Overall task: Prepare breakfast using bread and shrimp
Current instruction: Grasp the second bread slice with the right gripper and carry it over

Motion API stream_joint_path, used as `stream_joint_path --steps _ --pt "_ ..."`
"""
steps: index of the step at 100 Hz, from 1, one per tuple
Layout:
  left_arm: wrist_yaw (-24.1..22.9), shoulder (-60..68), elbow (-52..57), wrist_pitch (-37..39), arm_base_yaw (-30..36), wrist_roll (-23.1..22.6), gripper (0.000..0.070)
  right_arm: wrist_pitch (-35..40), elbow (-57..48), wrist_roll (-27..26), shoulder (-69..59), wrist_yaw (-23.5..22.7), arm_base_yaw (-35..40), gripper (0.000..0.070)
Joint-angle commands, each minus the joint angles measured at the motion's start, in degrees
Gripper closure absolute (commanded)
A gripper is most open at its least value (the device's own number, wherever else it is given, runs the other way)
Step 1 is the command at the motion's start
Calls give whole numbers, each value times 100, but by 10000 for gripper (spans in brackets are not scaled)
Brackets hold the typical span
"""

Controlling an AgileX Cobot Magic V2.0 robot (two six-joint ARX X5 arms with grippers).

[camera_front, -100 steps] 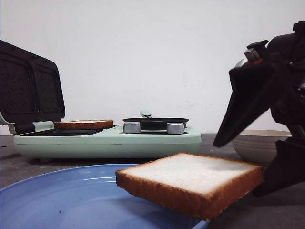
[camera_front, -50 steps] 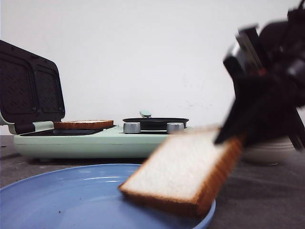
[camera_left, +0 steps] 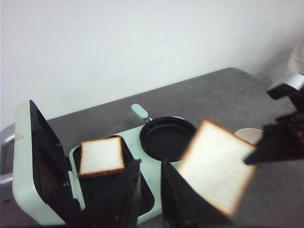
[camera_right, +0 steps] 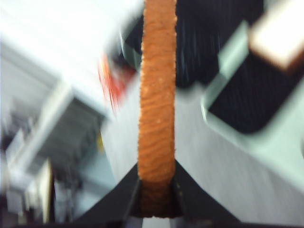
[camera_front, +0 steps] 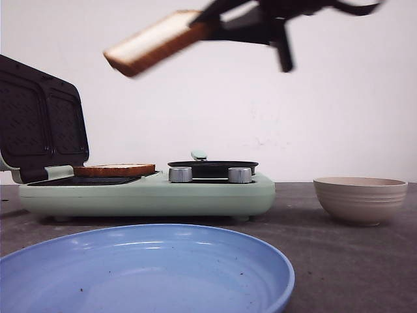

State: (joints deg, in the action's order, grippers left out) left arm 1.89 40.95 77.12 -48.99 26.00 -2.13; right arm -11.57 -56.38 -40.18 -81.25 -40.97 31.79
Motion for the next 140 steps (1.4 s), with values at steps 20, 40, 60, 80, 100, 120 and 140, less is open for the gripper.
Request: stream_joint_path --steps 20,40,60,80,100,120,140 --pt "247 26 57 87 26 28 697 -1200 -848 -1681 -1379 739 433 700" --pt "262 17 57 103 39 26 697 -1193 -1853 -2111 -2485 1176 793 700" --pt "260 -120 57 101 81 2 697 -1088 -2118 -2741 -3034 1976 1119 700" --pt "249 -286 57 101 179 -4 697 -717 -2118 -2813 -3217 2463 1207 700" --pt "240 -319 57 101 299 -42 697 -804 -2120 -3128 -3458 2450 1233 700" --pt "238 -319 57 98 463 -136 697 -868 -2122 -3294 -3622 2470 1281 700" --pt "195 -321 57 98 584 -151 697 -940 -2122 -3442 -3633 2780 1287 700"
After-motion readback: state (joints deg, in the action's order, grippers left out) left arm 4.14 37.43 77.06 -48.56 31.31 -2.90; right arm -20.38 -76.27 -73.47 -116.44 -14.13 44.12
